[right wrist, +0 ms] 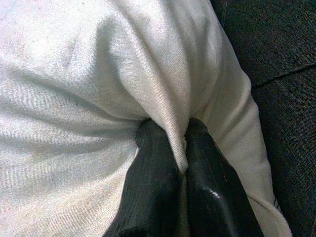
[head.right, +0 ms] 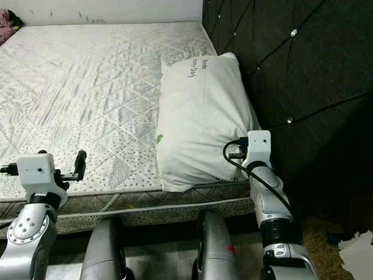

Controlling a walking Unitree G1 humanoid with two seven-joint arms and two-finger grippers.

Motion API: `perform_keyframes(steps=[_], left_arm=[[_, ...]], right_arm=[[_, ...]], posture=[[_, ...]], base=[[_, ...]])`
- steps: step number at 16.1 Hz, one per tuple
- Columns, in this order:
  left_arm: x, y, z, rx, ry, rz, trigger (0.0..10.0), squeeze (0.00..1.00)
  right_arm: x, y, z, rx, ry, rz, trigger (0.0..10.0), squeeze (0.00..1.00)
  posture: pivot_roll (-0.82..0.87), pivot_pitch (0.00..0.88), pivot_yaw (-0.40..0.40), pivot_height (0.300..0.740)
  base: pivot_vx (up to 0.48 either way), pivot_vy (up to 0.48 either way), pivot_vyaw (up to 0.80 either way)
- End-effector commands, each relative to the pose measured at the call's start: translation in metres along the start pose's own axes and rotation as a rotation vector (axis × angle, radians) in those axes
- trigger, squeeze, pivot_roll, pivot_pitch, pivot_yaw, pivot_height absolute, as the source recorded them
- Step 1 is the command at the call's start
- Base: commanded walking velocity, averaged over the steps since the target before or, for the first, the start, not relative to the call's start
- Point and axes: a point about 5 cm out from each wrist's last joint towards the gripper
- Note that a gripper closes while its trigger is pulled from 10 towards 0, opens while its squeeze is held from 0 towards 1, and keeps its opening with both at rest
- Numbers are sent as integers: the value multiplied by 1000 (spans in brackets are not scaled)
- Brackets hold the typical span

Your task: Clean up the room

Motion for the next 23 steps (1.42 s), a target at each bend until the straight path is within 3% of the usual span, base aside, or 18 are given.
perform_keyframes(steps=[1,11,12,13,19,23], left_arm=[[1,0,3,5,-5,-8,10000,0],[1,0,3,6,-4,-9,10000,0],[1,1,4,2,-8,9,10000,0],[1,2,5,-3,-12,30,10000,0],[3,3,5,0,-10,39,10000,0],[-1,4,2,-6,6,61,10000,0]], right_arm=[[-1,10,-9,3,43,49,0,0],[-5,11,-9,5,52,50,0,0],[21,7,29,-36,1,46,0,0],[42,2,81,-68,-62,41,0,0],[47,-7,102,-117,-60,32,0,0],[47,-20,141,-180,-124,-34,0,0]], posture=[[22,0,14,542],[21,0,15,542],[62,0,-25,542],[62,0,-22,542],[53,0,-27,542],[61,0,-44,542]], base=[[0,0,0],[0,0,0],[0,0,0],[0,0,0],[0,0,0],[0,0,0]])
Point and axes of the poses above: a point about 5 cm out from each wrist's last joint towards the gripper, its own x axis pointing out of the wrist towards the gripper, its own z axis along the axis of the wrist's last joint, y = z × x, and after that the axes turned 7 degrees about x, right-handed
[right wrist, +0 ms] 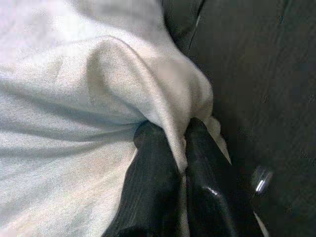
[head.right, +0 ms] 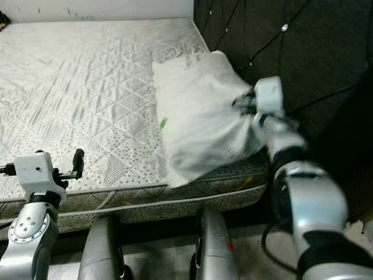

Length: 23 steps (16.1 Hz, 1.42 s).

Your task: Clean up the room

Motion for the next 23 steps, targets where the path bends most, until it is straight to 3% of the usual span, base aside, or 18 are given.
perform_keyframes(steps=[1,4,7,9,15,16,17,18,23], left_arm=[[0,3,1,14,-1,19,10000,0],[0,5,0,15,6,43,10000,0],[-1,5,-1,15,13,52,10000,0],[-2,8,-2,19,17,66,10000,0],[1,4,-2,20,19,52,10000,0],[2,3,-2,19,18,47,10000,0],[2,2,-1,19,18,43,10000,0],[3,1,-1,19,18,39,10000,0],[3,2,-1,21,20,39,10000,0]], right_arm=[[0,-4,28,-15,-103,-17,0,0],[-1,-8,47,-74,-154,-57,0,0],[-3,-17,49,-128,-154,-126,0,0],[-6,-36,31,-170,-88,-240,0,0],[-9,-43,1,-105,-29,-264,0,0],[-8,-38,-6,-99,-13,-243,471,0],[-8,-34,-11,-97,-1,-224,9333,0],[-7,-30,-16,-93,9,-208,10000,0],[-7,-21,-36,-48,55,-186,10000,0]], posture=[[67,0,-52,542],[73,0,-66,542],[76,0,-70,542],[85,0,-76,542],[67,0,-61,542],[62,0,-56,542],[61,0,-53,542],[61,0,-53,542],[67,0,-58,542]], base=[[0,0,0],[0,0,0],[0,0,0],[0,0,0],[0,0,0],[0,0,0],[0,0,0],[0,0,0],[0,0,0]])
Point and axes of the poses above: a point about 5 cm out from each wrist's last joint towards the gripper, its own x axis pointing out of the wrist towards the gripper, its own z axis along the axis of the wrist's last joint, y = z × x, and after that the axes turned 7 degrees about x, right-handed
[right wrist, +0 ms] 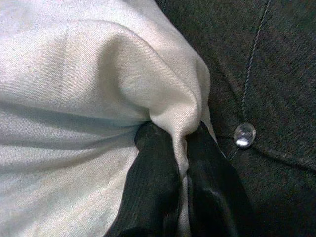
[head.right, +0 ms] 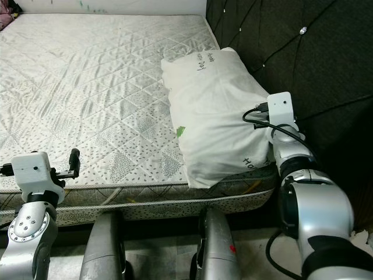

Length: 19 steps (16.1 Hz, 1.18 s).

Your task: Clean up the room

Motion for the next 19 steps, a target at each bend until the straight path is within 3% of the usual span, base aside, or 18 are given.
perform_keyframes(steps=[1,2,7,11,16,19], left_arm=[[0,-1,-2,10,15,-3,10000,0],[0,-1,-2,11,16,-3,10000,0],[2,-2,-3,14,18,-10,10000,0],[6,-3,-3,16,14,-20,10000,0],[11,-4,-1,13,-1,-11,10000,0],[17,-1,3,12,-24,26,10000,0]], right_arm=[[0,2,3,34,-32,4,10000,176],[-1,4,-5,36,-15,8,10000,957],[-7,17,-49,75,69,42,10000,1000],[-12,28,-67,92,99,77,10000,1000],[-18,19,-88,100,114,11,10000,1000],[-24,11,-96,167,68,-67,10000,1000]], posture=[[66,0,-61,542],[66,0,-61,542],[53,0,-51,542],[45,0,-46,542],[30,0,-44,542],[12,0,-42,542]], base=[[0,0,0],[0,0,0],[0,0,0],[0,0,0],[0,0,0],[0,0,0]])
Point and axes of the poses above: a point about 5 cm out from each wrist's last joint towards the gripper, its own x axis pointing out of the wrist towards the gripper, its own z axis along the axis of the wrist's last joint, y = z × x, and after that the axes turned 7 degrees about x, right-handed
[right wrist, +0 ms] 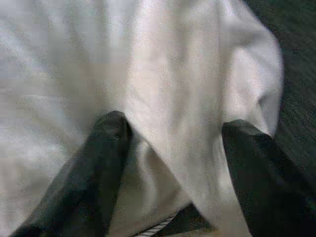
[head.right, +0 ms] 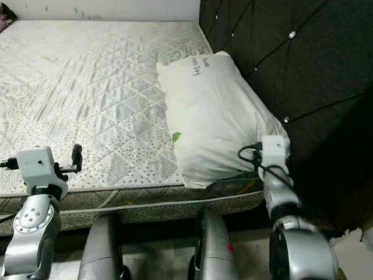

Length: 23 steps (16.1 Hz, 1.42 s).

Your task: Clean up the room

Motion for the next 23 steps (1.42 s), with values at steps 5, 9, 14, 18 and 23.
perform_keyframes(steps=[5,9,14,18,23], left_arm=[[16,0,11,-2,-70,38,10000,0],[19,-2,27,-36,-128,40,10000,0],[21,-9,43,-93,-187,14,10000,0],[25,-18,38,-118,-165,-7,10000,0],[23,-25,36,-121,-148,-59,10000,0]], right_arm=[[-12,41,79,151,-434,159,10000,1000],[-43,88,87,233,-520,417,10000,1000],[-72,117,70,279,-476,571,10000,1000],[-72,118,95,316,-511,545,10000,0],[-83,131,114,351,-530,586,10000,0]], posture=[[-20,0,-26,542],[-20,0,-22,542],[-36,0,-26,542],[-77,0,0,542],[-88,0,11,592]], base=[[0,0,0],[0,0,0],[0,0,0],[0,0,0],[0,0,0]])
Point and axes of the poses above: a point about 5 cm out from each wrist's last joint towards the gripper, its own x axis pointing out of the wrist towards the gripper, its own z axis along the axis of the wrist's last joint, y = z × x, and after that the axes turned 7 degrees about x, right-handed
